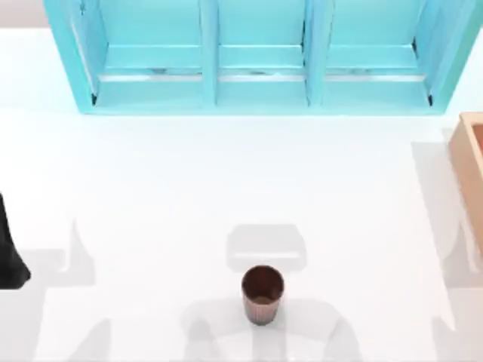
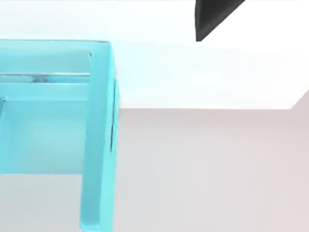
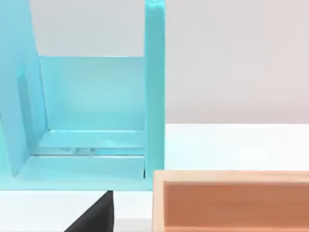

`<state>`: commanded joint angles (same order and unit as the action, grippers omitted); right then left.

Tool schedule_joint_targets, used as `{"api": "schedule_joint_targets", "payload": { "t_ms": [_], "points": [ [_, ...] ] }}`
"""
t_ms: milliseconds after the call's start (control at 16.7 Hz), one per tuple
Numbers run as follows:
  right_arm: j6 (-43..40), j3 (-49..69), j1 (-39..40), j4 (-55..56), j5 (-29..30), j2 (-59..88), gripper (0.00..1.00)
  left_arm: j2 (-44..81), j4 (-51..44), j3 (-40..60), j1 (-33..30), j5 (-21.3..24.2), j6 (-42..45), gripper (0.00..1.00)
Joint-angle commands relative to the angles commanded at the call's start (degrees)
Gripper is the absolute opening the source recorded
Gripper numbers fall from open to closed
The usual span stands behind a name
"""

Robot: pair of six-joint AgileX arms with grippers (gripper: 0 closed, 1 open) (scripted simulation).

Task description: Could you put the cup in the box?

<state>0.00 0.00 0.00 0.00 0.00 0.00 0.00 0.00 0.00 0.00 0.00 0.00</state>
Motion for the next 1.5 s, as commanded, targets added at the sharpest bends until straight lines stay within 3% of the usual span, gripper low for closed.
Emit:
{"api": "schedule_joint_targets", "payload": {
  "t_ms": [240,480,1020,1500],
  "points": [
    [1.7,1.7,1.7,-1.5,-0.2,1.8,1.00,0.0,0.0,0.0,0.0,0.0,0.0,1.00],
    [10.6,12.2,11.1,-9.9,-1.1,12.6,1.00,0.0,0.0,0.0,0.0,0.0,0.0,1.00],
    [36.3,57.2,39.3,-44.2,-1.3,64.7,1.00,0.0,0.0,0.0,0.0,0.0,0.0,1.00],
    [48.4,89.1,49.7,-70.4,0.1,102.0,1.00,0.0,0.0,0.0,0.0,0.0,0.0,1.00]
  ]
}}
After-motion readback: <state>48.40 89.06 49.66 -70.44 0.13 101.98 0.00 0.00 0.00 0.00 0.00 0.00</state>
